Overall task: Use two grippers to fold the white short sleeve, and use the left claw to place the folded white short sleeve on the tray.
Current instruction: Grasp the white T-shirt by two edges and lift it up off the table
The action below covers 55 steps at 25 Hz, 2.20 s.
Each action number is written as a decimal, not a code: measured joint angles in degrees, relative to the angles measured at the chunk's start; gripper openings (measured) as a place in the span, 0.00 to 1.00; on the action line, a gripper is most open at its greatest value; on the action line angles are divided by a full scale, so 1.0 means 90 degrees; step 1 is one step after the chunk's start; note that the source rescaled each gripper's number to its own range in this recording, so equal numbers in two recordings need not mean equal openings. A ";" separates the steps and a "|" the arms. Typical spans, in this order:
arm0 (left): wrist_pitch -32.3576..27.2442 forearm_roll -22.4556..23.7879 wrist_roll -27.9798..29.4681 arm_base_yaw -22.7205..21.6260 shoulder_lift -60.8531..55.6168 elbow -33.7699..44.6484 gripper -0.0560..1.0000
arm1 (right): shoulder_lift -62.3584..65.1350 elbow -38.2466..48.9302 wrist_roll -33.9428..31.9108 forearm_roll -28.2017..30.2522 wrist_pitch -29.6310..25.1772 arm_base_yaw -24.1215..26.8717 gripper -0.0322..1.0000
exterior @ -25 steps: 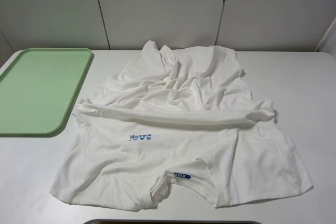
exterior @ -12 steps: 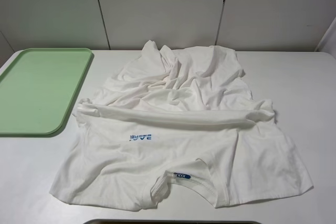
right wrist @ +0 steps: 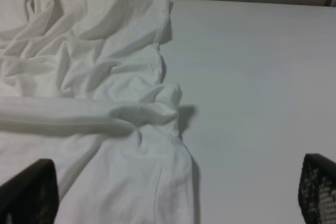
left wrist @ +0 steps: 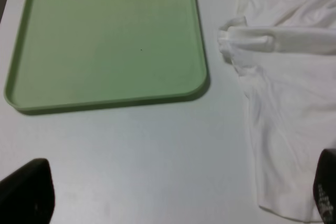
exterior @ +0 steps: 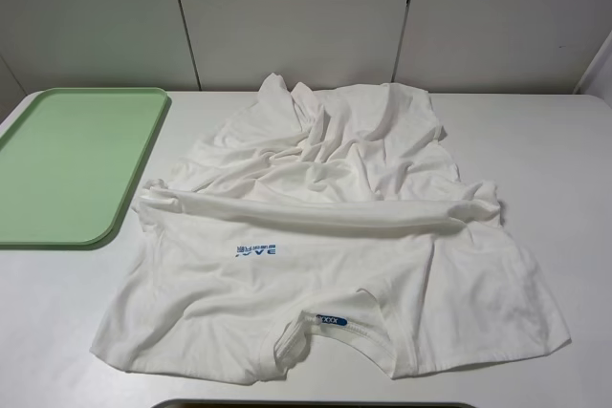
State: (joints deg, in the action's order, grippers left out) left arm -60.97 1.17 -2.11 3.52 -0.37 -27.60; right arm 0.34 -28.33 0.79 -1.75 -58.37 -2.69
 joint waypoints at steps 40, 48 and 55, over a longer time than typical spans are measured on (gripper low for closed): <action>0.0007 0.0097 0.0000 0.0000 -0.0006 -0.0072 0.97 | -0.0016 -0.0091 -0.0023 -0.0211 0.0020 0.0000 1.00; 0.0033 0.0102 -0.0013 0.0000 0.1730 -0.1863 0.96 | -0.1455 -0.1258 -0.0031 -0.0223 0.0742 0.0000 1.00; 0.0107 0.0102 -0.0019 0.0000 0.3258 -0.3187 0.95 | -0.3194 -0.2474 0.0047 -0.0239 0.1201 0.0000 1.00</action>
State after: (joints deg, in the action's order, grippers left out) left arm -60.01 2.09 -2.28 3.52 28.96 -56.29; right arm -28.41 -50.60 1.21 -3.89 -47.56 -2.69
